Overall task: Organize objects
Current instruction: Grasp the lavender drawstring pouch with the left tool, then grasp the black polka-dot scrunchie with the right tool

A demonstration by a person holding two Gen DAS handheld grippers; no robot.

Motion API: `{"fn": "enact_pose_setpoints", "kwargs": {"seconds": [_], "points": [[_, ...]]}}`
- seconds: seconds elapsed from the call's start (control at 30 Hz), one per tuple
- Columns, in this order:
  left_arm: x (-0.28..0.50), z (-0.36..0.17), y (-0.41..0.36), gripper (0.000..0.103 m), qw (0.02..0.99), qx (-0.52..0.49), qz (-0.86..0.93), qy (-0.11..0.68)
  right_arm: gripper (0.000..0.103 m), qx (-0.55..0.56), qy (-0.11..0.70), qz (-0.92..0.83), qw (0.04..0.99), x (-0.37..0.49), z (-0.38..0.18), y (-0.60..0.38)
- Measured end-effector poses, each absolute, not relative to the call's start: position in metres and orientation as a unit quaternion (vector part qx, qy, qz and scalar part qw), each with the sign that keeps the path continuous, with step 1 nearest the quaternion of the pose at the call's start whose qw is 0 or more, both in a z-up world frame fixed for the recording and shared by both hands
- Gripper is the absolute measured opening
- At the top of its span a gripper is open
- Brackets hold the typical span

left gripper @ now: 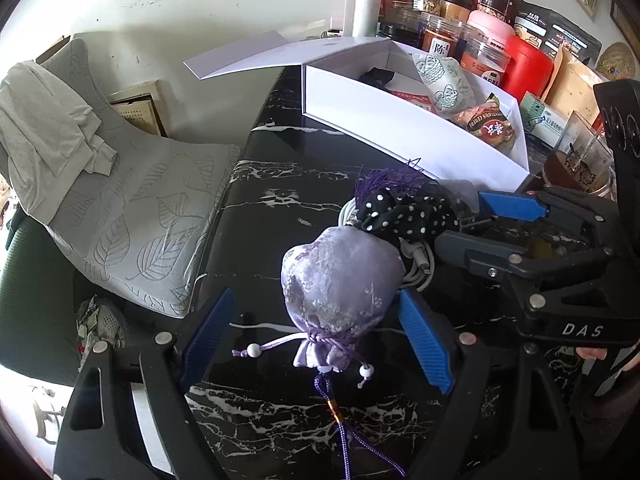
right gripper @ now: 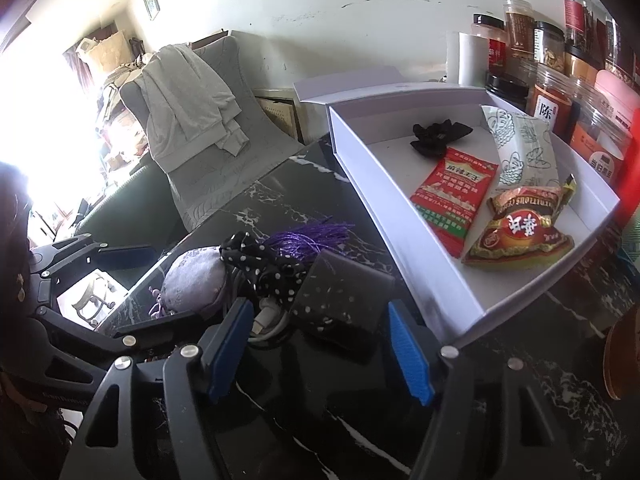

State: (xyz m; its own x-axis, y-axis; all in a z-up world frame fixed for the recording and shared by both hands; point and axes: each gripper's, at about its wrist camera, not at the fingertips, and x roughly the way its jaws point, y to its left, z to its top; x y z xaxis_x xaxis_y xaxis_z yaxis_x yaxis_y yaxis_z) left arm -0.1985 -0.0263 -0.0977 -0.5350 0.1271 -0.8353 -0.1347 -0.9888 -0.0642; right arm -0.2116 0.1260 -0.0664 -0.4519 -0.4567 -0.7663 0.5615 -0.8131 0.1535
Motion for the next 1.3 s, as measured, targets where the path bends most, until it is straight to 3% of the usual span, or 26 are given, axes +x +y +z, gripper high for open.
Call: {"fn": "enact_pose_setpoints", "kwargs": {"seconds": [0.1,0.13,0.23,1.3], "points": [[-0.2,-0.1,-0.028,0.08,0.088,-0.476,0.875,-0.013,0.054,0.427,0.068,-0.854,0.289,-0.213,-0.067,0.126],[-0.2,-0.101,-0.028,0.075,0.092,-0.475,0.875,-0.015,0.05,0.428,0.07,-0.855,0.285,-0.213,-0.068,0.126],[-0.199,-0.104,-0.025,0.054,0.104,-0.479,0.871,-0.018,0.049,0.432,0.063,-0.852,0.289,-0.213,-0.068,0.13],[-0.103,-0.091,0.073,0.05,0.188,-0.494,0.849,0.003,0.047,0.444,0.071,-0.866,0.218,-0.123,-0.059,0.26]]}}
